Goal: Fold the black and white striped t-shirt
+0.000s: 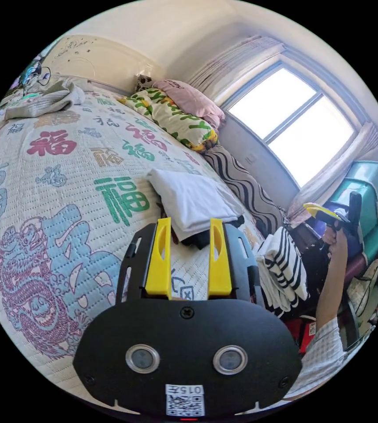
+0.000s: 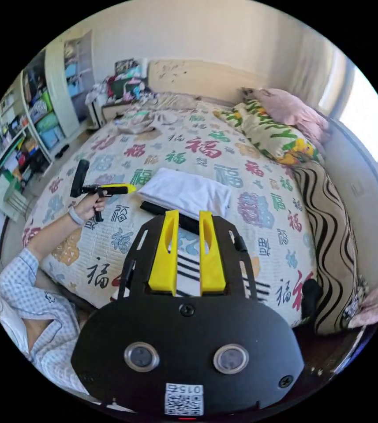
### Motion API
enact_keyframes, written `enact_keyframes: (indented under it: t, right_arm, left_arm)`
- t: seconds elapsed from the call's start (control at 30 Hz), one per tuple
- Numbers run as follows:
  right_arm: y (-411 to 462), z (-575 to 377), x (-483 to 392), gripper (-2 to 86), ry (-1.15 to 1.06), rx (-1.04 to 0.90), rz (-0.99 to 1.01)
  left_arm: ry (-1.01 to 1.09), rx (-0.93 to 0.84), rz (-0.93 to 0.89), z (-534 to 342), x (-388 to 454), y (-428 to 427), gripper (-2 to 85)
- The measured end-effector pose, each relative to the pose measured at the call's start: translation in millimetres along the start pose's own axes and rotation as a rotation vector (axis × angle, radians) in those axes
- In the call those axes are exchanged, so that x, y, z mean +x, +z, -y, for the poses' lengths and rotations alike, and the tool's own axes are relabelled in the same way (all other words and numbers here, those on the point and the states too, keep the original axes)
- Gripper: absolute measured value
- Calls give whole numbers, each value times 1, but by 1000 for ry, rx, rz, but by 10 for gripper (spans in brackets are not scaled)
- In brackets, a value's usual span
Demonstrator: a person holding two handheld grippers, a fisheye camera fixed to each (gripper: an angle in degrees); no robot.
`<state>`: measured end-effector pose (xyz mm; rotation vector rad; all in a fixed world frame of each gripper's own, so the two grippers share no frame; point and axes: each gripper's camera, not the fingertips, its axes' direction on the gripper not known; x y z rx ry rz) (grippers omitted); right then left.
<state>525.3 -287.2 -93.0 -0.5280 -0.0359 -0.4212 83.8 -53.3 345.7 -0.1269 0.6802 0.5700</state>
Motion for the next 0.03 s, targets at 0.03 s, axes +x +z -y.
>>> enact_keyframes:
  t: [0.03]
  right_arm:
    - [36, 27, -25, 81, -27, -101, -24]
  left_arm:
    - [-60, -19, -31, 0, -8, 13, 130]
